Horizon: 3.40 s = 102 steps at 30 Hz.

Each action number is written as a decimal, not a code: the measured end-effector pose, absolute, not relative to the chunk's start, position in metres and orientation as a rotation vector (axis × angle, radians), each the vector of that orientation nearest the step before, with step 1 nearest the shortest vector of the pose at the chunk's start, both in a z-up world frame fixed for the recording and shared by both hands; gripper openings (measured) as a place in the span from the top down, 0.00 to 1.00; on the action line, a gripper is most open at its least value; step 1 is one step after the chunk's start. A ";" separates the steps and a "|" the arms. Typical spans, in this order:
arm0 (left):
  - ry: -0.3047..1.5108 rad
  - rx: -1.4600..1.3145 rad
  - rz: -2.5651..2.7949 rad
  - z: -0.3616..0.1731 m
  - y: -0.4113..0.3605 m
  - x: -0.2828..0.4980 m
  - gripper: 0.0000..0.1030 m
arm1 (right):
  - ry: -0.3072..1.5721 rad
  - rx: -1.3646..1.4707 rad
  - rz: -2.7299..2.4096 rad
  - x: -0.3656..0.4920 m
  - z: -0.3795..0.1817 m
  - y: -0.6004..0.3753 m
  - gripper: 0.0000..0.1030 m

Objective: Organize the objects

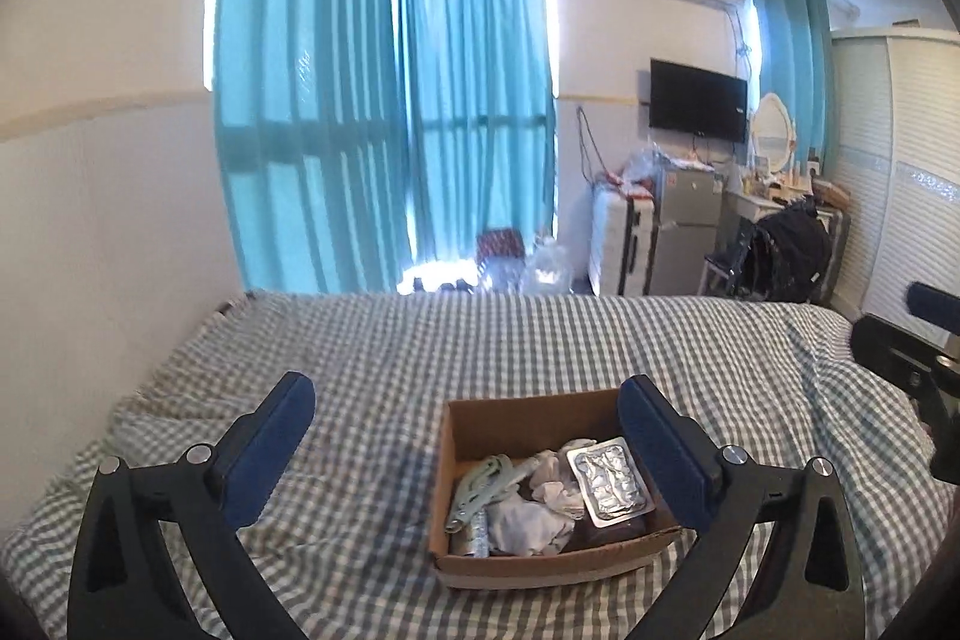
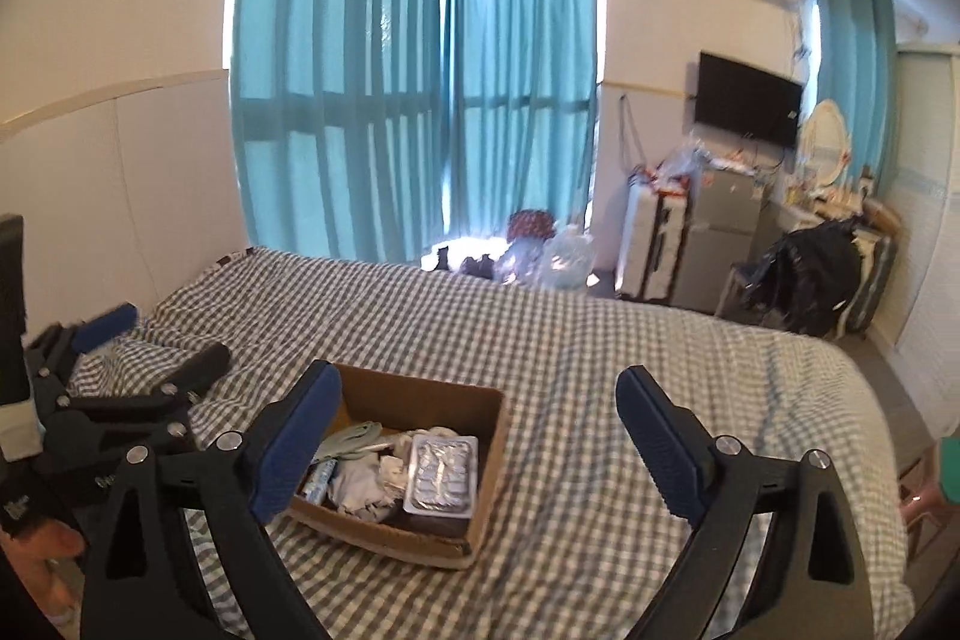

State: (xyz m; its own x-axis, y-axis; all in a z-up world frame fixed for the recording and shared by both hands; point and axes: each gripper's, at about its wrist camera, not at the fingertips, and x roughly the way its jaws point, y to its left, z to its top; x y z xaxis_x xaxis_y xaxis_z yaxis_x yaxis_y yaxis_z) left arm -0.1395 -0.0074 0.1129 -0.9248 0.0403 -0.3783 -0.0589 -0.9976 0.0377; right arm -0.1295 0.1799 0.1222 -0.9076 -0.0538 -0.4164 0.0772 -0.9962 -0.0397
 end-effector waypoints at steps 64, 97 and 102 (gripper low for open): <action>-0.005 -0.689 3.043 0.016 -0.019 -0.101 0.00 | 0.023 0.813 -3.061 -0.130 -0.014 0.178 0.00; 0.063 -0.687 3.062 0.015 -0.016 -0.100 0.00 | 0.017 0.841 -3.060 -0.133 -0.017 0.172 0.00; 0.065 -0.687 3.059 0.015 -0.017 -0.100 0.00 | 0.019 0.848 -3.062 -0.134 -0.018 0.172 0.00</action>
